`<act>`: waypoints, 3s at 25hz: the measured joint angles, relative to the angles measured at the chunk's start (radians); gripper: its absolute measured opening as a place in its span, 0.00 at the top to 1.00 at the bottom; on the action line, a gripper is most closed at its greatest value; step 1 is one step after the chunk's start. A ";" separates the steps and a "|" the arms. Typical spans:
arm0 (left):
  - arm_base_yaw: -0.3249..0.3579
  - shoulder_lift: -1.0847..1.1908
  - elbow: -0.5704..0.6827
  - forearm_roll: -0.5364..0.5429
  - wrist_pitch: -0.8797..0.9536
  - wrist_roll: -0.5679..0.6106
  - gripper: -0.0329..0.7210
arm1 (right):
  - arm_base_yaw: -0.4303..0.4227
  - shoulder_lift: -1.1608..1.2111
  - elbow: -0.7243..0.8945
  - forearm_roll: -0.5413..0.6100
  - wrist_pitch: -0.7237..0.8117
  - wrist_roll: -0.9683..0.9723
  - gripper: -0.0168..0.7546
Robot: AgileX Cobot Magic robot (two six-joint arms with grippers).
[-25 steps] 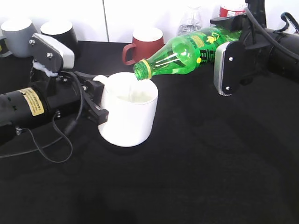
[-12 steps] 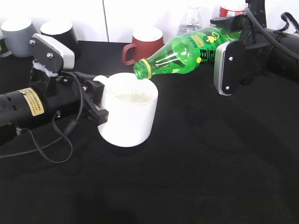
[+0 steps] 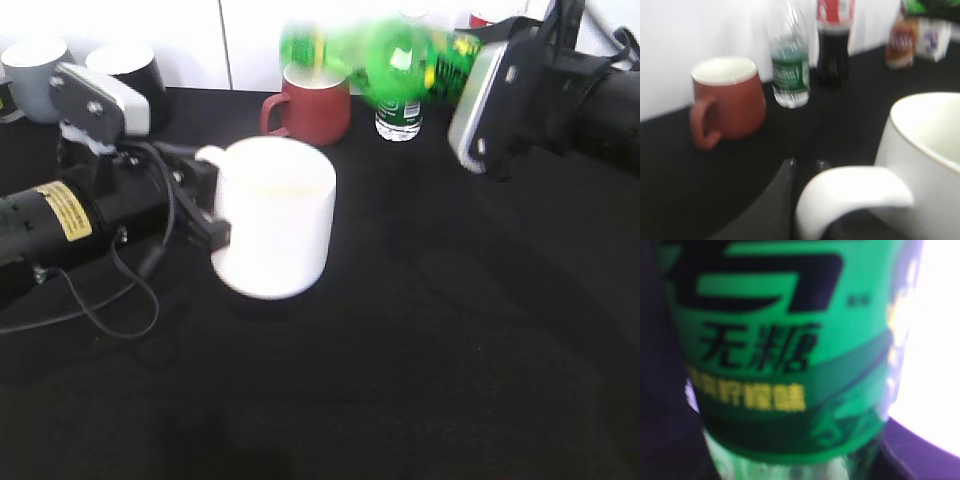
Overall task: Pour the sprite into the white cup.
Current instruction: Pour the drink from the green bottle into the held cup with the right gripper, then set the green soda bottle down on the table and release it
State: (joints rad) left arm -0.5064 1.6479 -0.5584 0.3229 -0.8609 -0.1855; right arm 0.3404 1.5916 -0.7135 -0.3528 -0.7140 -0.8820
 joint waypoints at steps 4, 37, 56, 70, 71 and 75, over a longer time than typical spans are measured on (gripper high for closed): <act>0.000 0.000 0.000 -0.124 -0.058 0.071 0.86 | 0.031 0.000 0.000 0.029 -0.050 0.644 0.48; 0.281 0.712 -0.830 -0.350 -0.004 0.134 0.86 | 0.031 0.000 0.000 0.754 -0.056 0.643 0.48; 0.286 0.726 -0.846 -0.258 0.012 0.113 0.59 | 0.031 0.050 0.000 0.758 -0.144 0.673 0.48; 0.279 0.278 -0.333 -0.254 0.028 0.112 0.56 | -0.017 0.052 -0.001 0.798 -0.164 0.632 0.48; 0.279 0.194 -0.293 -0.254 0.074 0.112 0.56 | -0.053 0.055 -0.001 0.798 -0.170 0.632 0.48; 0.279 -0.058 -0.196 -0.250 0.279 0.112 0.56 | -0.136 0.222 -0.041 0.724 -0.283 0.695 0.48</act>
State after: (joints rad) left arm -0.2270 1.5897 -0.7543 0.0729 -0.5821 -0.0735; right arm 0.2043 1.8141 -0.7546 0.3712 -0.9970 -0.1867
